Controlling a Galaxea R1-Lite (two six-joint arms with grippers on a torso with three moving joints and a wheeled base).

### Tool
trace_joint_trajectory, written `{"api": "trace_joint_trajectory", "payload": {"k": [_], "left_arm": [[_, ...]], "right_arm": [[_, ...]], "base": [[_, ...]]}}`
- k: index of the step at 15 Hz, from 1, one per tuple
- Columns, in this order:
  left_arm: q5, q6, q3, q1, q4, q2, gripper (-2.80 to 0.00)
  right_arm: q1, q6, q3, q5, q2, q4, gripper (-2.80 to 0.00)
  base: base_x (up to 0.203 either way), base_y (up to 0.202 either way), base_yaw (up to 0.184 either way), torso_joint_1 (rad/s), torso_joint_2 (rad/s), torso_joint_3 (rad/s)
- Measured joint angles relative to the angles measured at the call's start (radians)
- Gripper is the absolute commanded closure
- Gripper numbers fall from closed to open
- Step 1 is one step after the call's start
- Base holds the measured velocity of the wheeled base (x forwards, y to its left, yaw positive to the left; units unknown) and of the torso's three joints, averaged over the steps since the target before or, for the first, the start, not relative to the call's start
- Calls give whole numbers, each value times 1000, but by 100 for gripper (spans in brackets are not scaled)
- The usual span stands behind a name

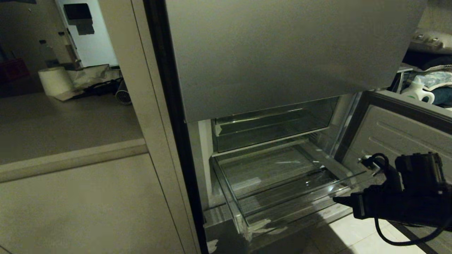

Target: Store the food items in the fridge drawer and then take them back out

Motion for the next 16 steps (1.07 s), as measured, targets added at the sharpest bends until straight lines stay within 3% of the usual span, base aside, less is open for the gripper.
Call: {"api": "trace_joint_trajectory", "payload": {"k": [8, 16], "left_arm": [[0, 0, 0, 0, 0, 0, 0], [0, 0, 0, 0, 0, 0, 0]], "right_arm": [[42, 11, -283, 1, 214, -64, 0], [87, 125, -501, -3, 452, -266, 0]], "base": [[0, 0, 0, 0, 0, 0], [0, 0, 0, 0, 0, 0]]}}
